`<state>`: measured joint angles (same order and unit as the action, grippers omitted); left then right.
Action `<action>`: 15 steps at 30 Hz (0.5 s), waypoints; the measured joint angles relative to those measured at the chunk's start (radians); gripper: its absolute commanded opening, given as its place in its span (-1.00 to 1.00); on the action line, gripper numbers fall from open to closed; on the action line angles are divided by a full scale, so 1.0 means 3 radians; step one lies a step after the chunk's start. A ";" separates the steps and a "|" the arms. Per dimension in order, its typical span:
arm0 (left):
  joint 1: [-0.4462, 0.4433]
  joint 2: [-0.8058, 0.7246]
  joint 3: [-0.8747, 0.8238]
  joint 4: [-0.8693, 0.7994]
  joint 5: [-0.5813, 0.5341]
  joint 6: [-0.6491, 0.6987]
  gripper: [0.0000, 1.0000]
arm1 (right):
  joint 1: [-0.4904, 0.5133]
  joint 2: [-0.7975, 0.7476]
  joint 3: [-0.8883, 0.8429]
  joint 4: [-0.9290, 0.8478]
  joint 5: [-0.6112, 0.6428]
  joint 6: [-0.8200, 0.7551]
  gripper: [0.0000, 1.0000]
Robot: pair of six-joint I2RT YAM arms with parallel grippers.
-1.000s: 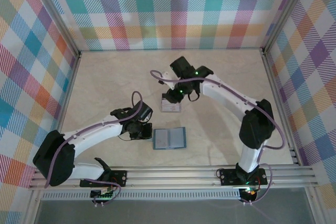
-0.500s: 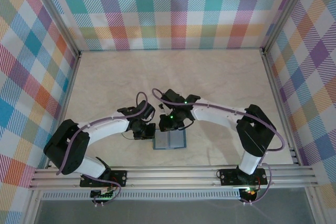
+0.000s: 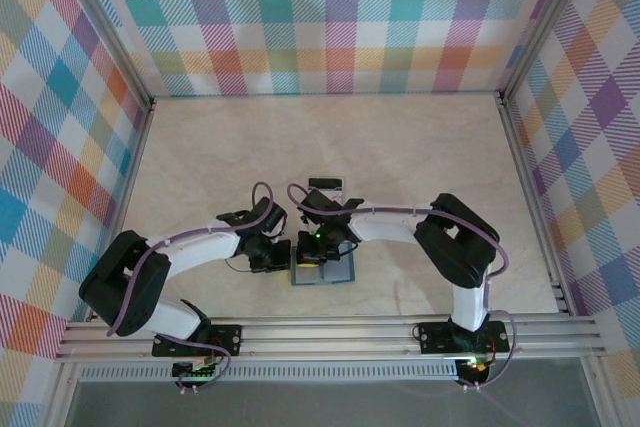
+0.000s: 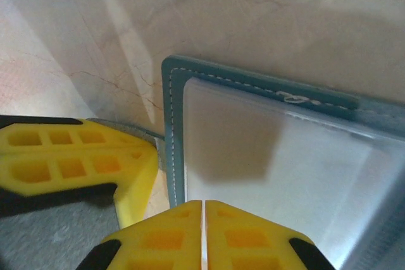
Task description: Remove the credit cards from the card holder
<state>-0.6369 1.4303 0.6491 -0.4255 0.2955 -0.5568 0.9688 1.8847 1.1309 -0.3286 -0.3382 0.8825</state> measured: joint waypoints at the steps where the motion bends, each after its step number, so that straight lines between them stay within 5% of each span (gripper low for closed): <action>1: 0.0004 -0.0011 -0.0014 0.0015 0.0008 0.0000 -0.86 | 0.0001 0.0024 0.0000 -0.0001 -0.0006 0.0006 -0.77; 7: 0.0013 -0.0055 -0.0058 0.0056 0.0010 0.0000 -0.85 | 0.0011 0.0032 0.0066 -0.0223 0.0114 0.0018 -0.65; 15: 0.0013 -0.0062 -0.0067 0.0065 0.0010 0.0000 -0.85 | 0.0104 0.0036 0.0395 -0.0907 0.0577 -0.0164 -0.12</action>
<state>-0.6331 1.4117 0.6289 -0.4061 0.2985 -0.5568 1.0000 1.8954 1.2495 -0.6006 -0.1650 0.8333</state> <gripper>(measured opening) 0.073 0.382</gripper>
